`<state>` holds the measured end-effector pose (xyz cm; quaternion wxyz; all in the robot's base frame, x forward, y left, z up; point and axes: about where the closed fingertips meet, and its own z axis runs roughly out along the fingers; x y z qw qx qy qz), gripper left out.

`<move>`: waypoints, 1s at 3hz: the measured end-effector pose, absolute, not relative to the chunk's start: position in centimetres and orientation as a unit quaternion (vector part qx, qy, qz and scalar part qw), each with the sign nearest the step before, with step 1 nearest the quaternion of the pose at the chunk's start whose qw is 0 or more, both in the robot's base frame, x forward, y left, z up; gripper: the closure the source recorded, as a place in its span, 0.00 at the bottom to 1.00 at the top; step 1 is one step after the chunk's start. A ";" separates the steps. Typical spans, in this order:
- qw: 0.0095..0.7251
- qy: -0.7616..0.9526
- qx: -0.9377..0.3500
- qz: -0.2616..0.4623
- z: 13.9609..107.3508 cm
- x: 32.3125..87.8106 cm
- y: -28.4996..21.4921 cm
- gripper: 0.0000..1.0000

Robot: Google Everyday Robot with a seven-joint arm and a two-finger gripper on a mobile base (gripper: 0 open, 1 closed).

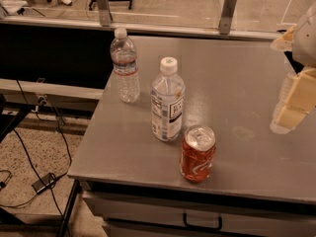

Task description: Knock coke can over

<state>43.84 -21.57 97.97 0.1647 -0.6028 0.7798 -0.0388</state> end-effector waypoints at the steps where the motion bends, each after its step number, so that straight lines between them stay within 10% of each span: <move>1: 0.165 0.780 -0.603 -0.039 98.0 43.8 -21.6 0.00; 3: 0.218 0.780 -0.581 0.074 95.7 43.1 -24.0 0.00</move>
Offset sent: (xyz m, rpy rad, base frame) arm -0.0096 -0.0191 -0.0219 0.2722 0.1196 0.0374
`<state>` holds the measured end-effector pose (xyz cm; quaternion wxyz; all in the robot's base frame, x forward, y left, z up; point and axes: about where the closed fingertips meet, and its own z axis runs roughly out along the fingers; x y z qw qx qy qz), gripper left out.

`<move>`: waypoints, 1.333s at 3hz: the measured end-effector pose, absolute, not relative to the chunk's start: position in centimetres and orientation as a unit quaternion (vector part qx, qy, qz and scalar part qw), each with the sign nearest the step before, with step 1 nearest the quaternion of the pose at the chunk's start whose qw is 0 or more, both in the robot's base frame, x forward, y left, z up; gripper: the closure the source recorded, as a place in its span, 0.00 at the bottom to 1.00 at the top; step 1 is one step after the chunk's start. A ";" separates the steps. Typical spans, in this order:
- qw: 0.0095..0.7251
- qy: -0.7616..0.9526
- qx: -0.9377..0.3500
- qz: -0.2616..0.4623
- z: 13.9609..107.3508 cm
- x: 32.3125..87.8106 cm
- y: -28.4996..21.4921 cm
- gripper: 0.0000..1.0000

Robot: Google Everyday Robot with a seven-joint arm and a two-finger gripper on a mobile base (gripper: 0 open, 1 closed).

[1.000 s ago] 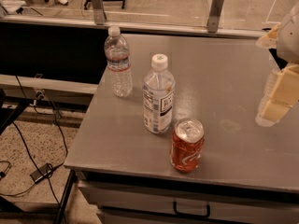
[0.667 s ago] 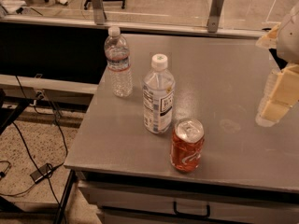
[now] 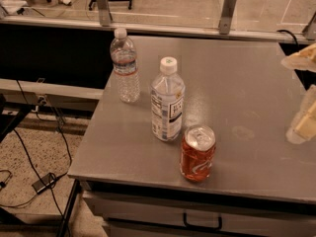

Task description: Knock coke can over

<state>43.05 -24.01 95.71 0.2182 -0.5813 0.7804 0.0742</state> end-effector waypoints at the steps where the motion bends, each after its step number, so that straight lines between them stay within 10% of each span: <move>1: 0.268 0.774 -0.554 0.149 94.6 42.0 -25.0 0.00; 4: 0.396 0.688 -0.530 0.297 96.8 38.7 -18.8 0.00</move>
Offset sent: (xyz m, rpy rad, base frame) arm -0.0459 0.0144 0.0019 0.6749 -0.0476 0.0159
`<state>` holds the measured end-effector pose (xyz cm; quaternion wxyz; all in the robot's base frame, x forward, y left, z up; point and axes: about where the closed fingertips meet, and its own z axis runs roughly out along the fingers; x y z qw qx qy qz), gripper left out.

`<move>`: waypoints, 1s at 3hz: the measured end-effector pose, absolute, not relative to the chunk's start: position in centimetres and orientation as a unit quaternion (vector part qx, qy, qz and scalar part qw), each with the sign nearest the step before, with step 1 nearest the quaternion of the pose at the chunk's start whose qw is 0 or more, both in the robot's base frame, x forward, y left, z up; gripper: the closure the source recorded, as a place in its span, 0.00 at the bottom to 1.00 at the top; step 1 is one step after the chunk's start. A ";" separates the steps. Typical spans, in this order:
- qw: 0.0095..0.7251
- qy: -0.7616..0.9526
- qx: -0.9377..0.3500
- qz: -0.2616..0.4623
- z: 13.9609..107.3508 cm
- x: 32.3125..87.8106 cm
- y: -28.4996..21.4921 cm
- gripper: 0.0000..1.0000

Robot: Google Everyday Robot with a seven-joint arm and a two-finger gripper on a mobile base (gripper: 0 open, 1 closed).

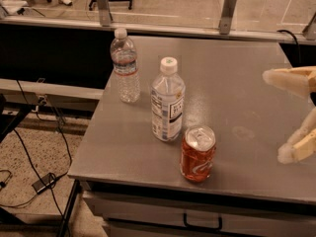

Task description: Knock coke can over

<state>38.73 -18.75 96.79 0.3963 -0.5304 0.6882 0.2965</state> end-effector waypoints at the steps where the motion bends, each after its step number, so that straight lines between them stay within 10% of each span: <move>1: 0.406 0.666 -0.536 0.323 97.1 37.9 -16.3 0.00; 3: 0.427 0.634 -0.560 0.319 95.5 35.3 -10.8 0.00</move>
Offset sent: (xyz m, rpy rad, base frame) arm -0.0450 0.0763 -0.0041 0.1028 -0.0191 0.1489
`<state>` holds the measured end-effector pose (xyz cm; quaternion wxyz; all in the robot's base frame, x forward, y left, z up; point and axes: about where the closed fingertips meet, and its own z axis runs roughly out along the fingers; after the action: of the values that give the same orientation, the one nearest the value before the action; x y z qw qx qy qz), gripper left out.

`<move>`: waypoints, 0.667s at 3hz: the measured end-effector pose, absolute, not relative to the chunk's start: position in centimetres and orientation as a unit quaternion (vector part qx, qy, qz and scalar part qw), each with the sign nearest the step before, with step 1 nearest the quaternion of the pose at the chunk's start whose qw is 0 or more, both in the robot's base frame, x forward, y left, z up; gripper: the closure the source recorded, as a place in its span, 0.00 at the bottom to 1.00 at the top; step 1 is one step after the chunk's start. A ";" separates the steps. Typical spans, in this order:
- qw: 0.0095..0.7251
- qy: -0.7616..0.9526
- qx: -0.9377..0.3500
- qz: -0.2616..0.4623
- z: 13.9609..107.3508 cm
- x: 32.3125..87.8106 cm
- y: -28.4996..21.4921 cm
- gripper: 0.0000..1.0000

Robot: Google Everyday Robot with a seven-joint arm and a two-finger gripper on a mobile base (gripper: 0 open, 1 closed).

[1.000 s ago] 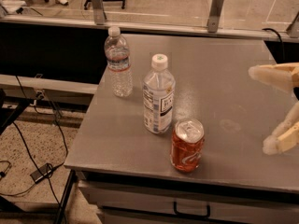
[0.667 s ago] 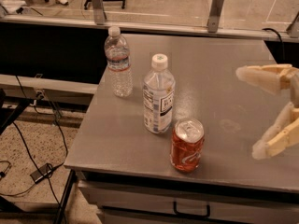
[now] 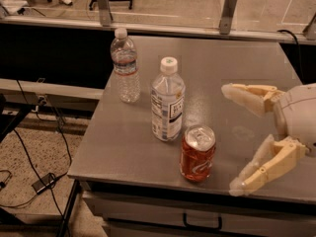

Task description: Knock coke can over

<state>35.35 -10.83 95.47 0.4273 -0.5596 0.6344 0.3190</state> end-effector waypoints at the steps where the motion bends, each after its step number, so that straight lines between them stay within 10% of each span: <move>1: 0.427 0.634 -0.560 0.319 95.5 35.3 -10.8 0.00; 2: 0.453 0.607 -0.541 0.365 93.9 35.5 -10.3 0.00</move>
Offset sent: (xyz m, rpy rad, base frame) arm 0.0073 0.0025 -0.0456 0.3542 0.0309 0.0740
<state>35.52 -10.28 93.93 0.4528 -0.5413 0.6074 0.3648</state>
